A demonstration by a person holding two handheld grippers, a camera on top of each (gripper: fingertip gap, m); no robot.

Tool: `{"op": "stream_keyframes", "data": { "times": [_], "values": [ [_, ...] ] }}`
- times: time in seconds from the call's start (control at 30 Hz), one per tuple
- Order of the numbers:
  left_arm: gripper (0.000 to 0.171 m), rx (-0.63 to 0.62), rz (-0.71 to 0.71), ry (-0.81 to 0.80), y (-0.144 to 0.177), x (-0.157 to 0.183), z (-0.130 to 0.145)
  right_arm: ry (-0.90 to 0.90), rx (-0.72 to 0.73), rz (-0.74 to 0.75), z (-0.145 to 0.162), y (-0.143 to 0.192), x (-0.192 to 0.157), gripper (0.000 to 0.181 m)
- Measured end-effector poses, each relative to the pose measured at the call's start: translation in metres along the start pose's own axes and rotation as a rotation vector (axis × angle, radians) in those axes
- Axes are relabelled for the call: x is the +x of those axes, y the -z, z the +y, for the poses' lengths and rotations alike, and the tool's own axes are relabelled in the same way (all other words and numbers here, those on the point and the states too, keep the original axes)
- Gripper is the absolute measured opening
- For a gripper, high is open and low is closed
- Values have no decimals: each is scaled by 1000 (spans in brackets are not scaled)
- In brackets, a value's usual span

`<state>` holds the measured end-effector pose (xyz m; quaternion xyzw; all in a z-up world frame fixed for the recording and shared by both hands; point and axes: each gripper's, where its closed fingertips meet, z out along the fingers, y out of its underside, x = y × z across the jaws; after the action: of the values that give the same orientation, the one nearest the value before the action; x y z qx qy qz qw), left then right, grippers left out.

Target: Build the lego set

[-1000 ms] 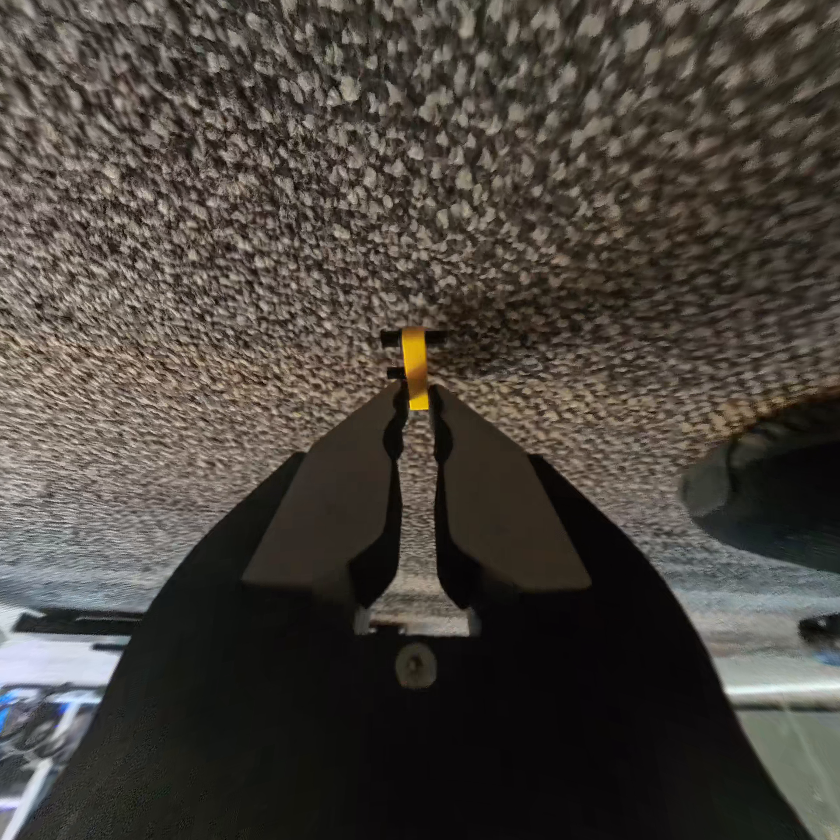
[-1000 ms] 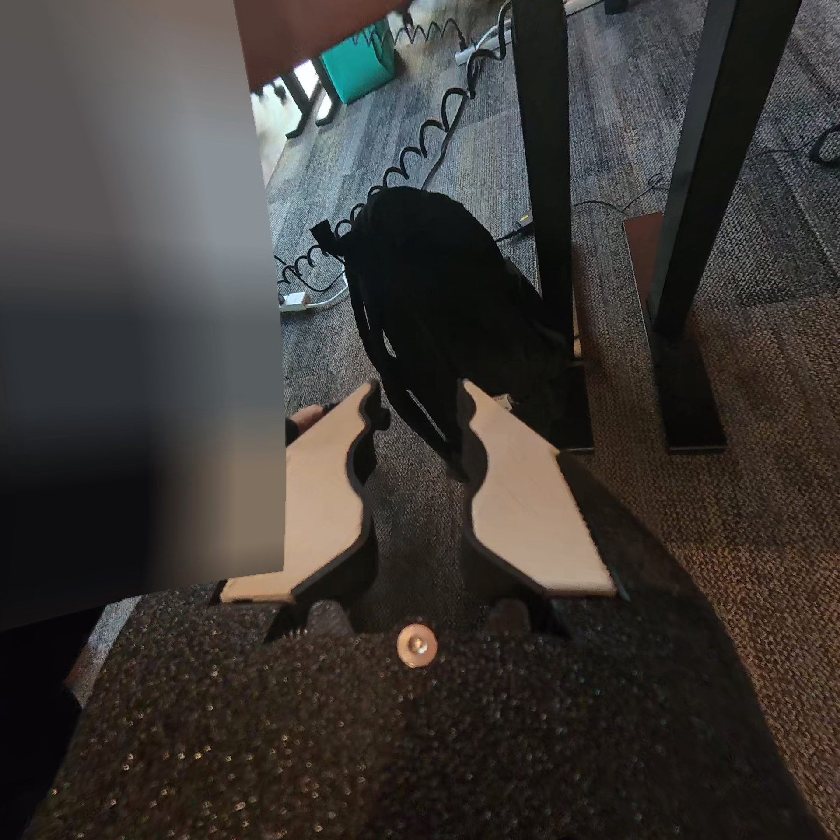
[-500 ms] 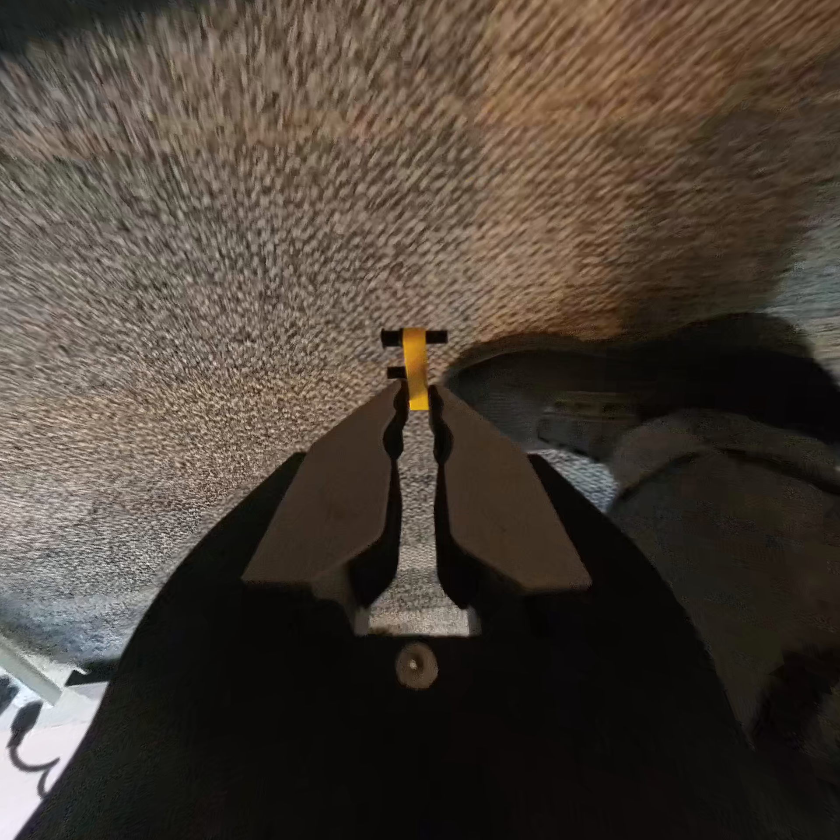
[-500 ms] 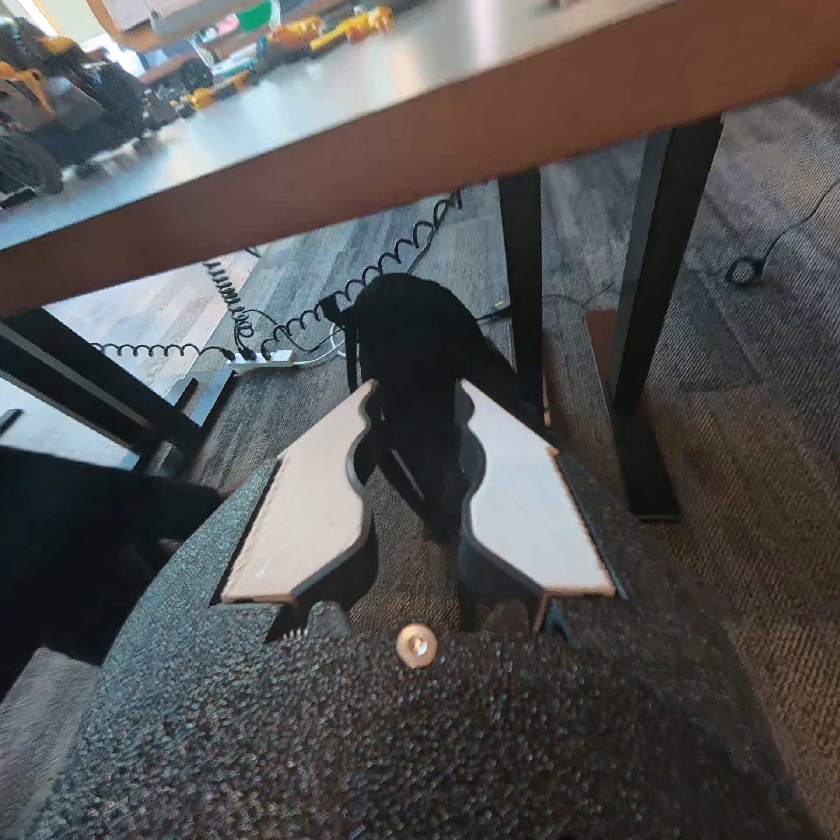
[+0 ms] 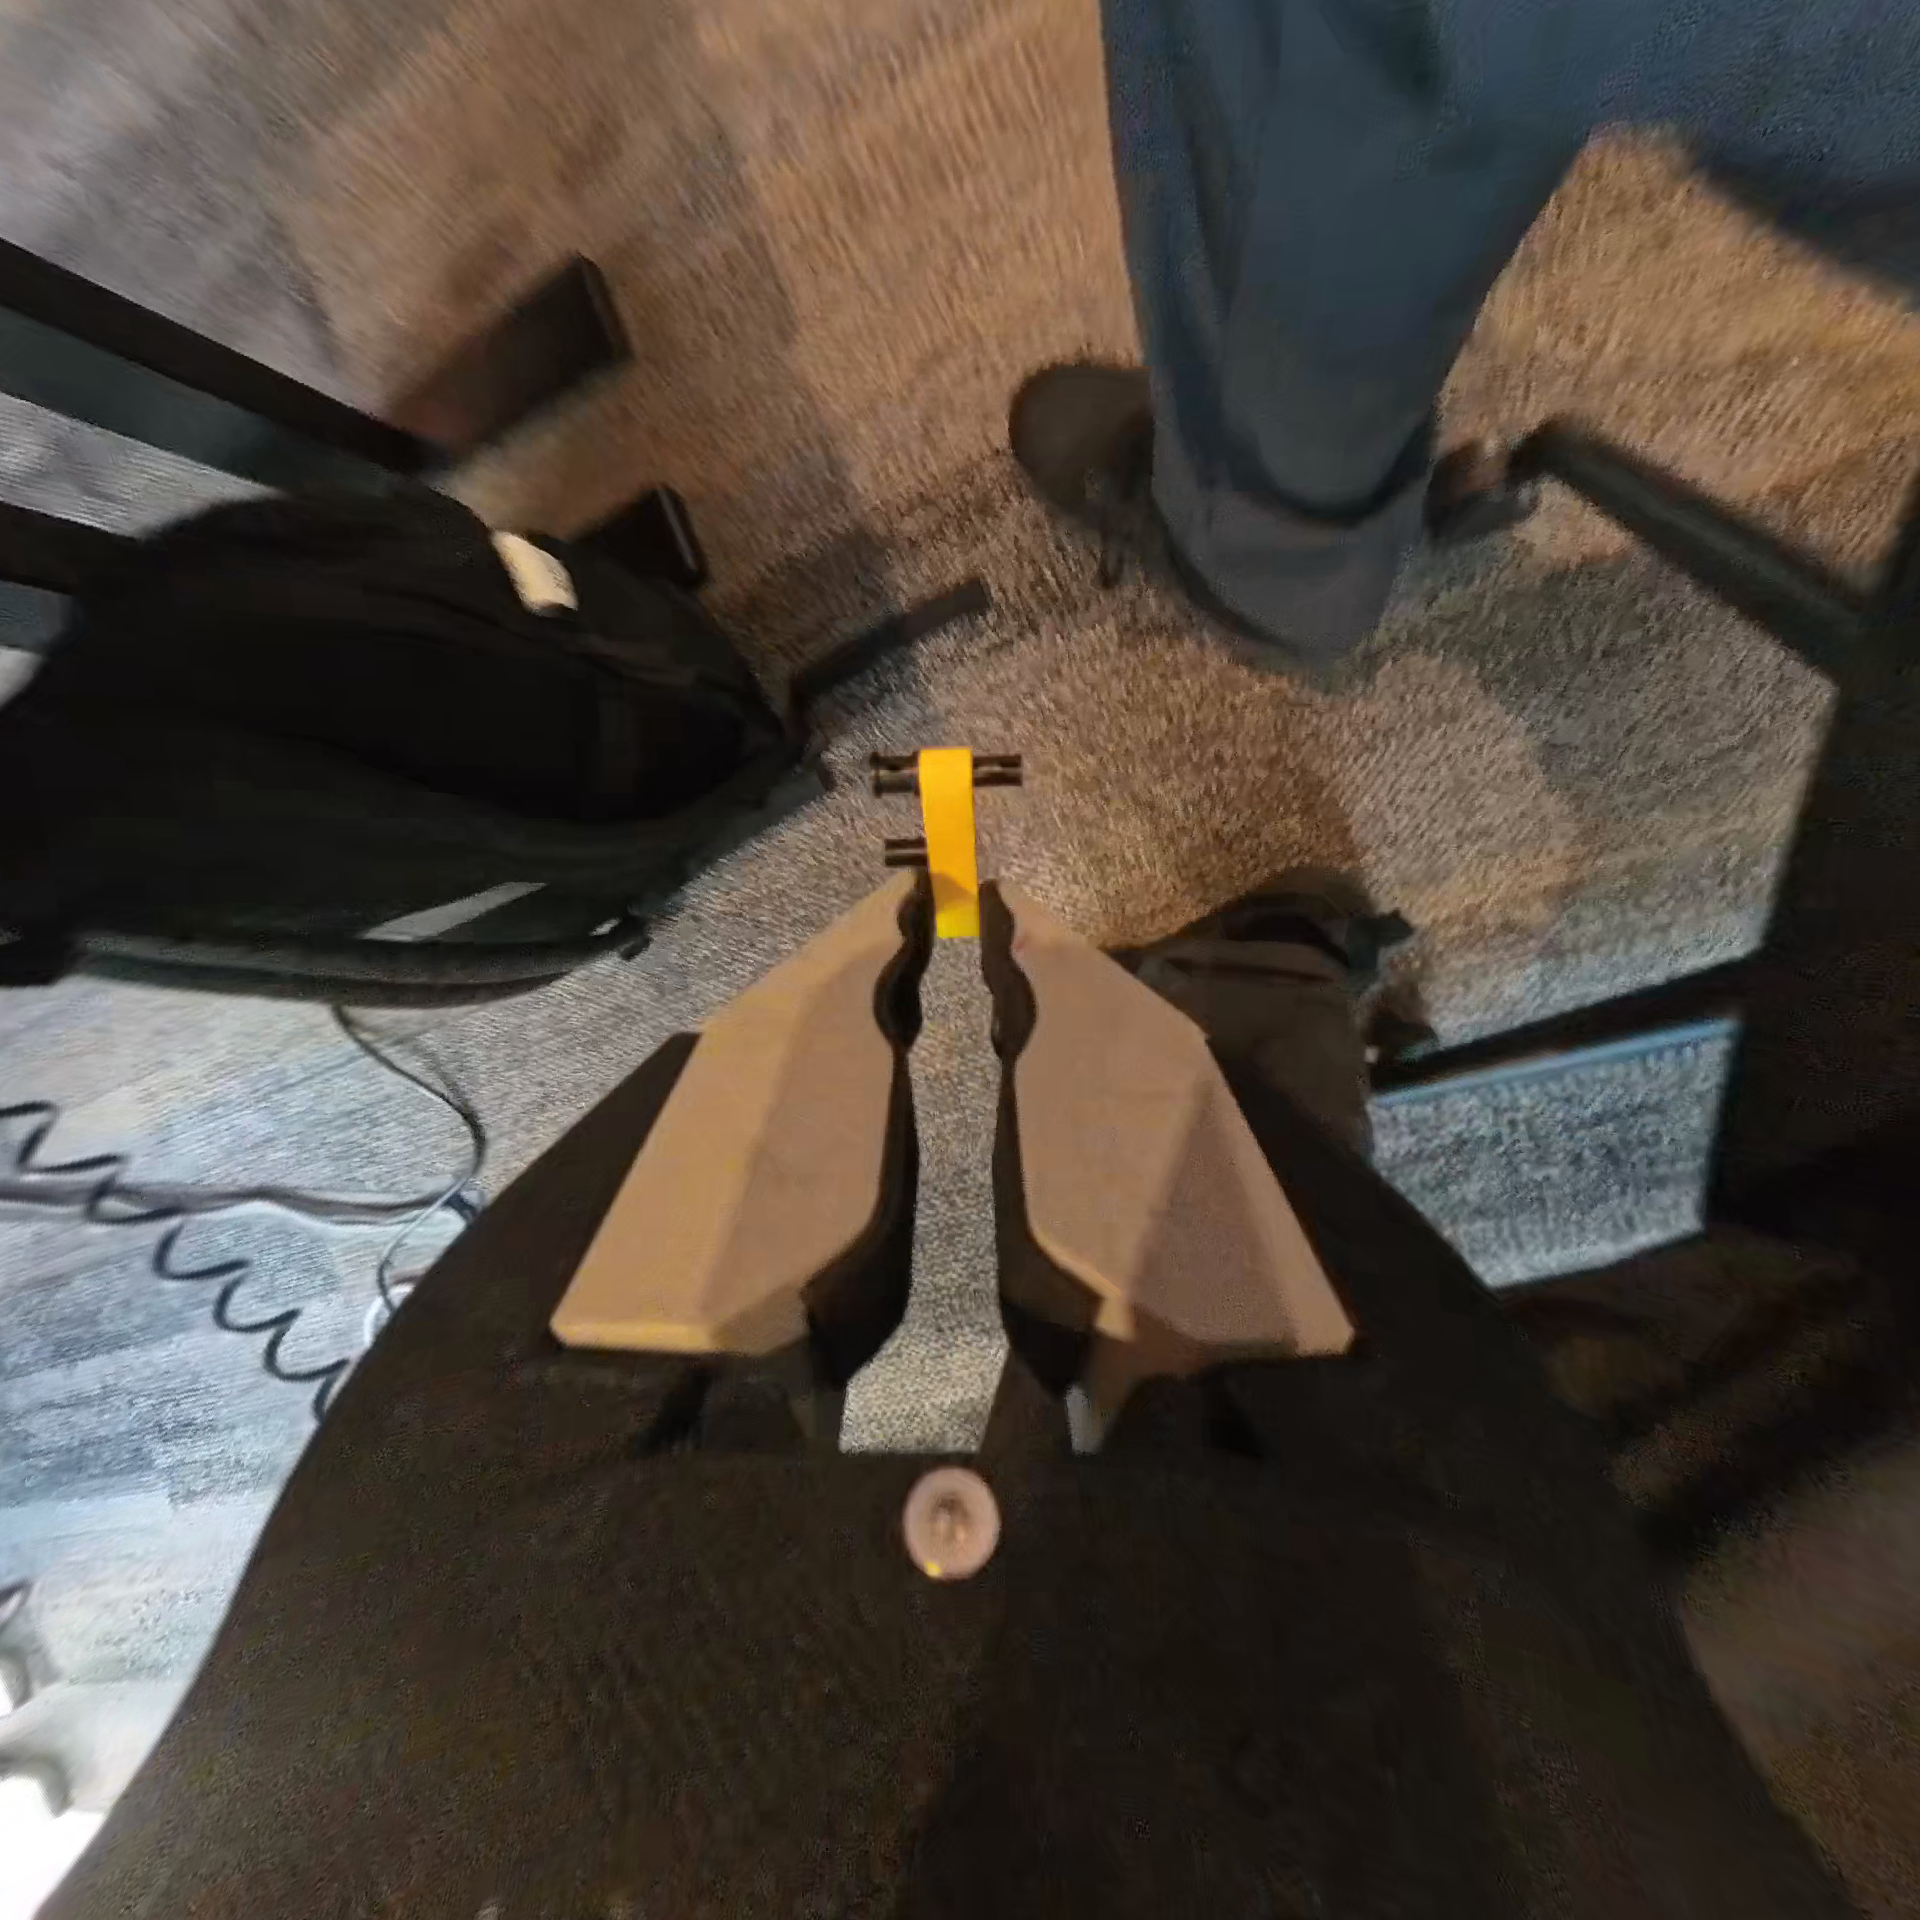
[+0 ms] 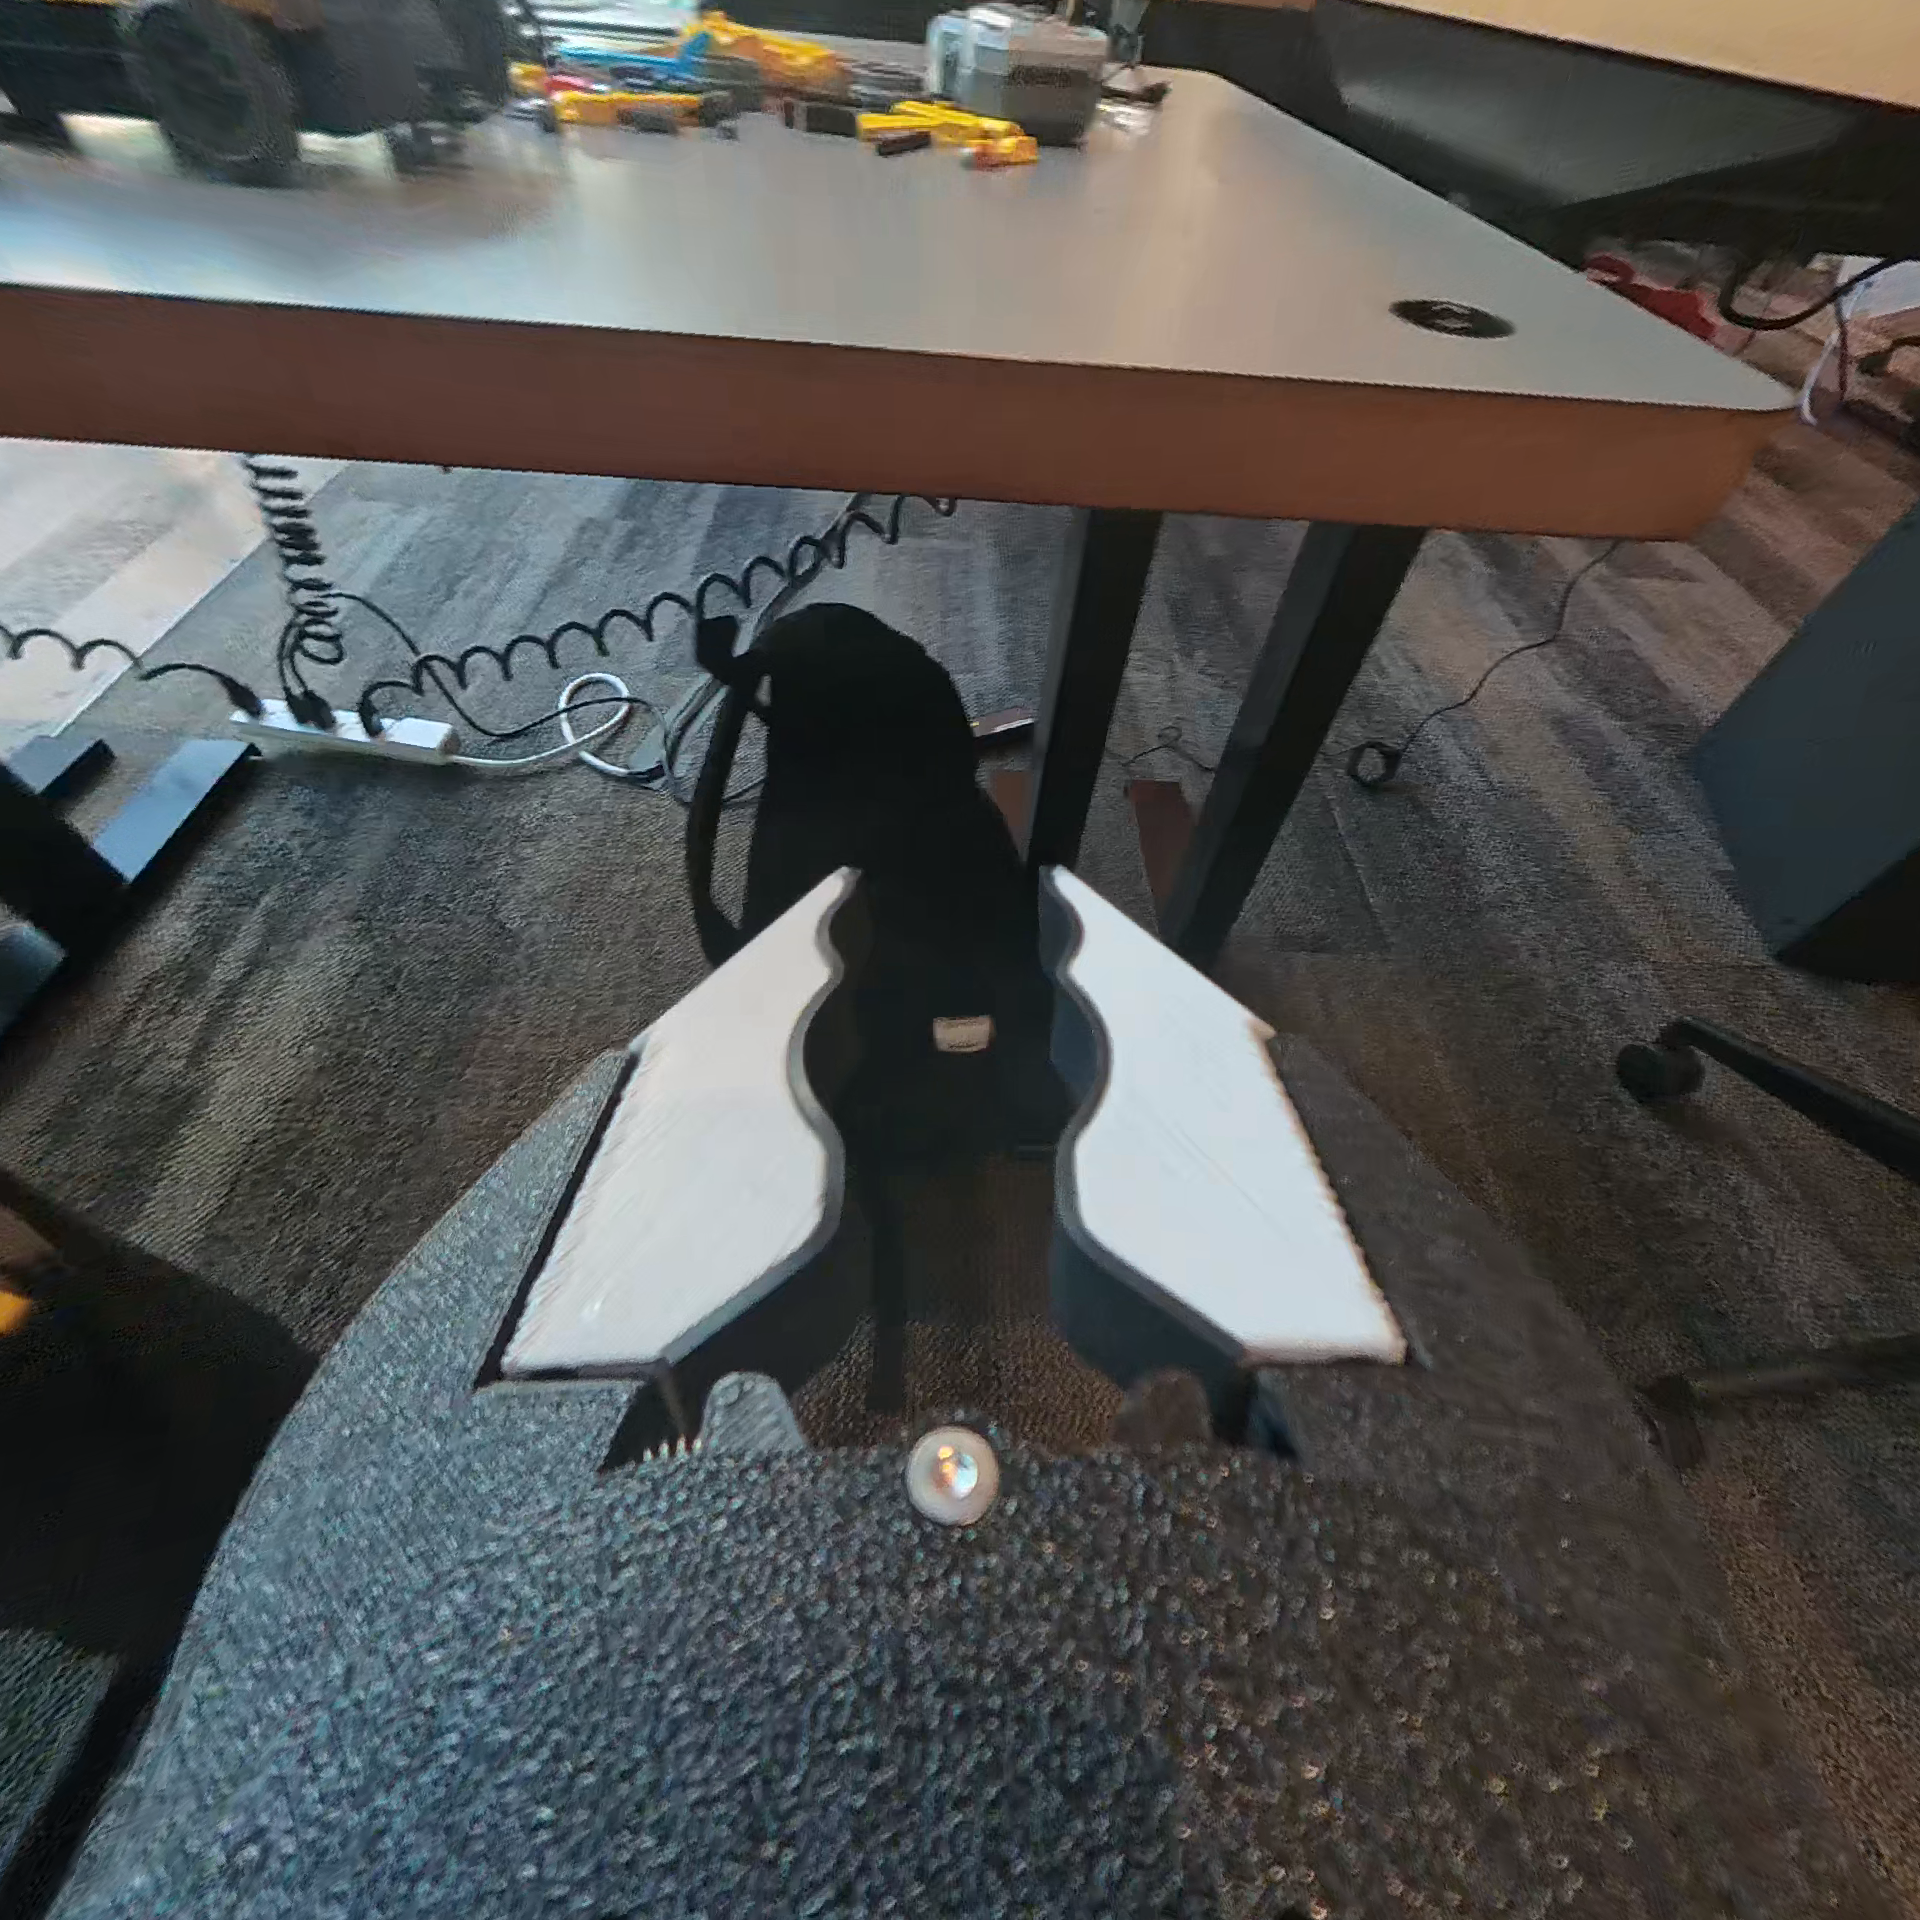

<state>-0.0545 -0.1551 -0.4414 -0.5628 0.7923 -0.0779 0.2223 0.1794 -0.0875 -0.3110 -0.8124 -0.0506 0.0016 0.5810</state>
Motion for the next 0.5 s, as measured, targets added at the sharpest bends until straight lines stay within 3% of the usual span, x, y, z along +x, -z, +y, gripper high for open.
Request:
{"op": "stream_keyframes", "data": {
  "times": [0.1, 0.2, 0.4, 0.5],
  "values": [
    [5, 123, -92, 69, 71, 5, -19, 25, -22, -68, 7, 12, -34, 34],
    [5, 248, -107, 210, 115, 24, -24, 72, -54, -162, 16, 22, -72, 35],
    [5, 330, -135, 425, 129, 64, 0, 89, -7, -370, 18, 40, -134, 35],
    [5, 349, -104, 482, 125, 65, 3, 59, 56, -466, 1, 47, -153, 37]
  ]
}}
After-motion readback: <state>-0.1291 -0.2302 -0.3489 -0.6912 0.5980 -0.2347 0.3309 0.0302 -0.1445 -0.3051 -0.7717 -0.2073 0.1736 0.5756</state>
